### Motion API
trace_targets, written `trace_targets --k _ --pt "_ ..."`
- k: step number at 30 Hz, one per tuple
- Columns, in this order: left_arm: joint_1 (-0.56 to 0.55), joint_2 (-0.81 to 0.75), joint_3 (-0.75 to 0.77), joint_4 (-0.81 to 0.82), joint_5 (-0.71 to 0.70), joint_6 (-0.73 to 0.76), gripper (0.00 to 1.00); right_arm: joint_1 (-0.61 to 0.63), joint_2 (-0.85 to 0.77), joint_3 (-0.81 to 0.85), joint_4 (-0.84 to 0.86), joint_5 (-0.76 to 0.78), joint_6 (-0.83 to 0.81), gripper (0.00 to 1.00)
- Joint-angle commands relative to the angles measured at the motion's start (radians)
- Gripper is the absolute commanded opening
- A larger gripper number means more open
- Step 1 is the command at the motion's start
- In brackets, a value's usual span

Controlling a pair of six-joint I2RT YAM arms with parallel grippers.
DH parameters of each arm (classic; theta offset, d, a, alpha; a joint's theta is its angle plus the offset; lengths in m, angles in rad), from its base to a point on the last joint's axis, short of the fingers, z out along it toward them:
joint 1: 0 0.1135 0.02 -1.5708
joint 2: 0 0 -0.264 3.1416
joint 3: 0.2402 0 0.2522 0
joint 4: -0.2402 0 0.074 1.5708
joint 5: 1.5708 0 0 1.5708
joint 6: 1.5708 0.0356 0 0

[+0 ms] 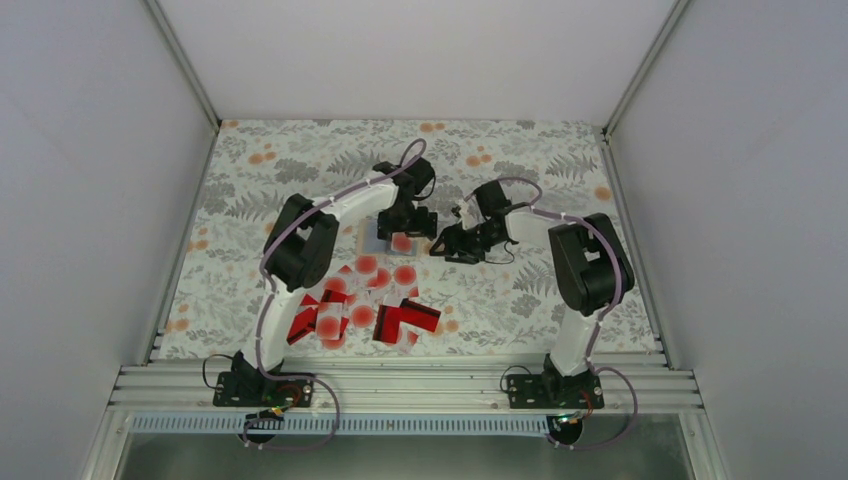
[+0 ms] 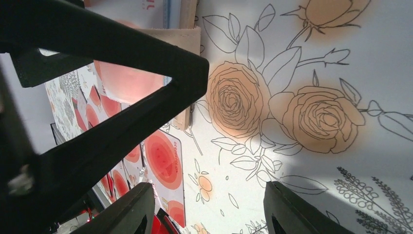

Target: Put the credit cards into the card holder

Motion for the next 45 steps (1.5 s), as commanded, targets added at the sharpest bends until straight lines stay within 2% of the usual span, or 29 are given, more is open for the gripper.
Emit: trace_targets --k 1,10,25,30,35,38,42,45 --pt "0.004 0.068 -0.006 -0.146 -0.094 0.032 1.00 -0.005 -0.046 -0.012 -0.009 0.010 -0.010 0.57" --pt "-0.016 0.094 0.100 -0.245 -0.184 0.023 1.00 -0.006 -0.072 -0.012 -0.026 0.021 -0.009 0.58" --pt "-0.016 0.047 0.200 -0.346 -0.304 0.011 1.00 -0.007 -0.109 -0.030 -0.043 0.036 -0.018 0.58" --pt "-0.014 -0.042 0.187 -0.305 -0.320 0.024 1.00 -0.006 -0.127 -0.030 -0.034 0.023 -0.006 0.57" --pt "0.008 -0.215 0.086 -0.193 -0.307 0.093 1.00 0.002 -0.164 -0.039 0.033 -0.063 0.035 0.57" --pt "0.045 -0.335 -0.043 -0.130 -0.271 0.129 0.88 0.019 -0.171 -0.026 0.064 -0.093 0.067 0.57" --pt "0.131 -0.468 -0.264 0.001 -0.145 0.195 0.64 0.062 -0.153 0.021 0.116 -0.120 0.125 0.57" --pt "0.194 -0.501 -0.378 0.090 -0.058 0.251 0.44 0.111 -0.119 0.067 0.159 -0.122 0.182 0.55"
